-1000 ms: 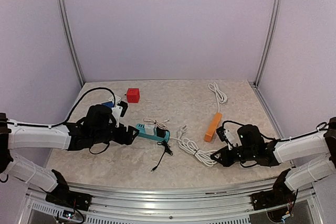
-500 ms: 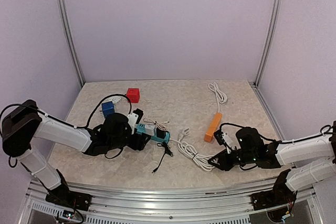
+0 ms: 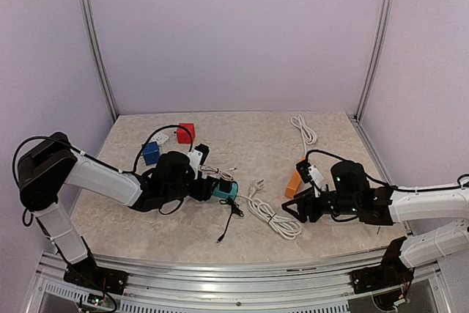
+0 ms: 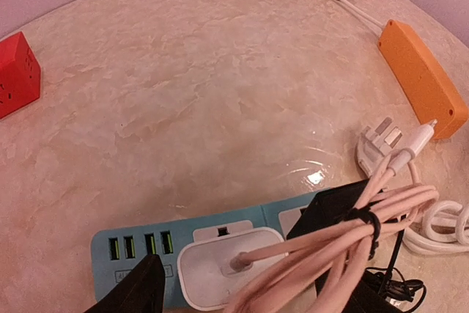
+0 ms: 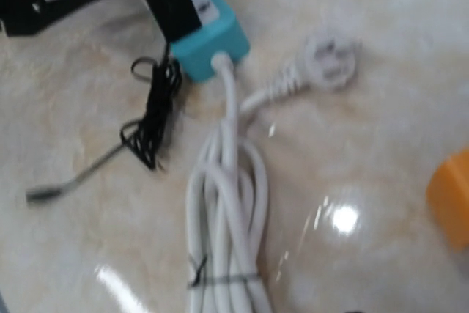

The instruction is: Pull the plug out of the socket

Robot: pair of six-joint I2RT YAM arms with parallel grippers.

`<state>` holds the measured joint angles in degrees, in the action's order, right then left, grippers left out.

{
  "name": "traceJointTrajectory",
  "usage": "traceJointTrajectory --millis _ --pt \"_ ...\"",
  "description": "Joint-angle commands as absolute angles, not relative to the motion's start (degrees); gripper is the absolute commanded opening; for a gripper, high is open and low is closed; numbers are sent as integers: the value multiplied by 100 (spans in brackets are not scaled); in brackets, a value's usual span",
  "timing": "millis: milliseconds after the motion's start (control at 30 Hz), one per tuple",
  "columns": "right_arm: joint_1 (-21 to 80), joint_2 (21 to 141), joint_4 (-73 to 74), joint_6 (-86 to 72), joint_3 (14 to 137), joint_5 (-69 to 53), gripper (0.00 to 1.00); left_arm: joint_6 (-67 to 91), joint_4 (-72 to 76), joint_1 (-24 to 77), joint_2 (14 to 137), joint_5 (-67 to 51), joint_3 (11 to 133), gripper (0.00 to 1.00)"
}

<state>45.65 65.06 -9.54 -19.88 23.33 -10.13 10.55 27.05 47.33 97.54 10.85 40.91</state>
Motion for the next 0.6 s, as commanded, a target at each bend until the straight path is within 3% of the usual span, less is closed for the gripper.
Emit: traceJointTrajectory --millis 0,300,567 --pt "4609 6815 -1334 -1600 2598 -834 62 1042 2843 4771 10014 1153 4294 67" --pt "4614 7803 -2554 -886 2991 -1081 60 1070 2904 4764 10239 1272 4210 50" --pt "4945 8703 -3066 -588 3591 -954 58 1004 2801 4798 9978 1008 3973 25"
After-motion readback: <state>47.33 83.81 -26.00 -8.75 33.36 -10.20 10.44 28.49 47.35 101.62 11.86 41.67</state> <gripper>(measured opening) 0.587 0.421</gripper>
